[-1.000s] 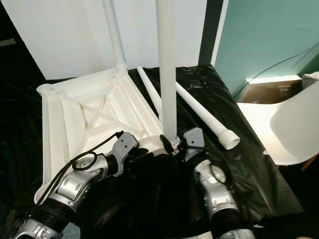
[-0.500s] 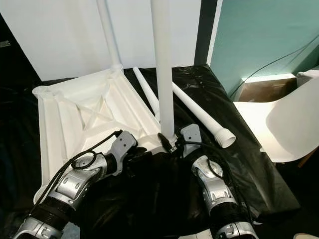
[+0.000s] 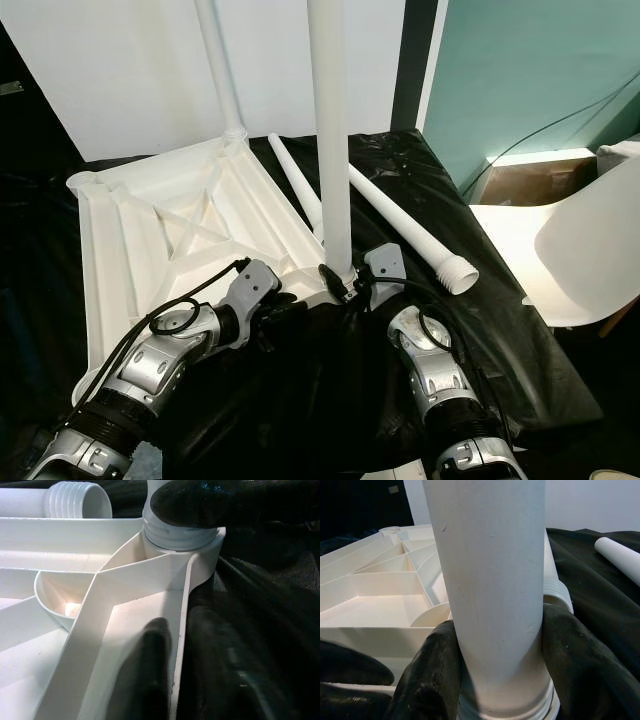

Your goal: Building children table

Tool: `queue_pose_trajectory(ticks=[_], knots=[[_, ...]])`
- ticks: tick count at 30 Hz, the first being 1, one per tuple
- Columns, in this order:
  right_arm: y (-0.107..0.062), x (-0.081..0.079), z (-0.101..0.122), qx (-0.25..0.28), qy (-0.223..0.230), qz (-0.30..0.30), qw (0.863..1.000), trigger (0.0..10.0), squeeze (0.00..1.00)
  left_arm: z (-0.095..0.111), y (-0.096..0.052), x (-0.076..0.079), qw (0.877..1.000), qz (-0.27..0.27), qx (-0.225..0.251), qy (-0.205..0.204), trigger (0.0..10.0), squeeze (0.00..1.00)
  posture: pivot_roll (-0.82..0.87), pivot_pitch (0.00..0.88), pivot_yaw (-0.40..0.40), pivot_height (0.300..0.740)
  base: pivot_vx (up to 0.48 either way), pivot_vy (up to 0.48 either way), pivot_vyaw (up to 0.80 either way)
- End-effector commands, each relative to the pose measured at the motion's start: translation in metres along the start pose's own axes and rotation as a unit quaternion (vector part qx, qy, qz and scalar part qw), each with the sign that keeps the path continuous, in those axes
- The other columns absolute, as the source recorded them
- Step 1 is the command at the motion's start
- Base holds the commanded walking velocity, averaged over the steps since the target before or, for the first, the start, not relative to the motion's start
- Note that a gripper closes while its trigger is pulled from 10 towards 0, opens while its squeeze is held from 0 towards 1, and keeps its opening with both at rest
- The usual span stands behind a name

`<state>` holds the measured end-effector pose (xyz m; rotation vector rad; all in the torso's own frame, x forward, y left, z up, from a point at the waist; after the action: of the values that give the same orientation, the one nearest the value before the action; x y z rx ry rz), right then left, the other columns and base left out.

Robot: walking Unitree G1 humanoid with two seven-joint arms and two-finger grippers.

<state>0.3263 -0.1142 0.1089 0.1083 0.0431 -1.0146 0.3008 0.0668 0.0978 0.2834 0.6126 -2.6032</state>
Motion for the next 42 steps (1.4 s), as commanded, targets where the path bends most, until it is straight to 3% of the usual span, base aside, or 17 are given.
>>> queue_pose_trajectory(ticks=[1,4,5,16,17,20,21,23,24,26,27,32,39,40,41,42], knots=[[-0.003,0.004,-0.008,-0.024,0.002,-0.007,1.000,10.0,0.00,-0.020,0.000,0.013,0.999,-0.028,-0.033,-0.028,10.0,1.00,0.01,0.000,0.026,0.740,0.000,0.000,0.00],[-0.004,0.003,-0.008,-0.024,0.002,-0.006,1.000,10.0,0.00,-0.023,0.002,0.009,0.998,-0.006,-0.054,-0.012,10.0,1.00,0.01,0.000,0.029,0.740,0.000,0.000,0.00],[-0.004,0.003,-0.008,-0.024,0.002,-0.007,1.000,10.0,0.00,-0.024,0.002,0.008,0.998,-0.002,-0.059,-0.009,10.0,0.00,0.01,0.000,0.029,0.740,0.000,0.000,0.00],[-0.003,0.002,-0.008,-0.024,0.005,-0.007,1.000,10.0,0.00,-0.027,0.005,0.011,0.997,-0.011,-0.073,-0.014,10.0,0.00,0.01,0.000,0.039,0.740,0.000,0.000,0.00],[-0.003,0.002,-0.007,-0.023,0.005,-0.006,1.000,10.0,0.00,-0.029,0.006,0.012,0.997,-0.017,-0.079,-0.020,1.4,0.00,0.01,0.000,0.039,0.740,0.000,0.000,0.00],[-0.003,0.002,-0.007,-0.022,0.005,-0.006,1.000,10.0,0.00,-0.029,0.006,0.013,0.996,-0.020,-0.079,-0.020,1.4,0.00,0.01,0.000,0.040,0.740,0.000,0.000,0.00],[-0.002,0.002,-0.006,-0.022,0.004,-0.003,1.000,10.0,0.00,-0.029,0.006,0.014,0.996,-0.025,-0.079,-0.021,0.0,0.00,0.00,0.000,0.040,0.740,0.000,0.000,0.00],[-0.002,0.001,-0.005,-0.022,-0.001,0.004,1.000,10.0,0.00,-0.030,0.006,0.015,0.996,-0.027,-0.080,-0.020,0.0,0.00,0.00,0.000,0.040,0.740,0.000,0.000,0.00],[-0.001,0.000,-0.004,-0.023,-0.007,0.013,1.000,10.0,0.00,-0.030,0.006,0.016,0.996,-0.028,-0.082,-0.019,5.0,0.00,0.00,0.000,0.040,0.740,0.000,0.000,0.00],[-0.001,0.000,-0.004,-0.023,-0.007,0.013,1.000,10.0,0.00,-0.030,0.006,0.016,0.996,-0.028,-0.082,-0.019,5.0,0.00,0.00,0.000,0.040,0.740,0.000,0.000,0.00],[0.000,-0.003,0.000,-0.025,-0.027,0.040,0.998,10.0,0.00,-0.031,0.006,0.017,0.996,-0.034,-0.085,-0.016,10.0,0.00,0.00,0.000,0.041,0.740,0.000,0.000,0.00],[0.004,0.002,0.012,-0.027,-0.067,0.073,0.995,10.0,0.00,-0.032,0.006,0.019,0.995,-0.040,-0.087,-0.014,10.0,0.00,0.00,0.000,0.039,0.740,0.000,0.000,0.00],[0.009,0.014,0.014,-0.036,-0.071,0.052,0.995,10.0,0.00,-0.031,0.008,0.020,0.995,-0.039,-0.086,-0.015,10.0,0.00,0.00,0.000,0.034,0.740,0.000,0.000,0.00],[0.009,0.014,0.014,-0.035,-0.062,0.050,0.996,6.0,0.00,-0.032,0.008,0.020,0.995,-0.039,-0.086,-0.015,10.0,0.00,0.00,0.000,0.031,0.740,0.000,0.000,0.00],[0.009,0.014,0.014,-0.035,-0.062,0.050,0.996,6.0,0.00,-0.032,0.008,0.020,0.995,-0.039,-0.086,-0.015,10.0,0.00,0.00,0.000,0.031,0.740,0.000,0.000,0.00],[0.009,0.011,0.013,-0.028,-0.040,0.051,0.997,0.0,0.00,-0.033,0.007,0.020,0.995,-0.038,-0.086,-0.016,10.0,0.00,0.01,0.000,0.030,0.740,0.000,0.000,0.00]])
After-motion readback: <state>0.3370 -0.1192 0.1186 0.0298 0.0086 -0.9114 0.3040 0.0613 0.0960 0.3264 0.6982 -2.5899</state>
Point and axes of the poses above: a point about 5 cm out from each wrist's last joint towards the gripper, its own y axis pointing out of the wrist towards the gripper, its own z axis along the axis of the wrist's last joint, x = y × z, the point moved 2 cm from there along y, pointing out of the wrist towards the gripper, and after that the axes turned 14 degrees about y, right-handed, at the moved point
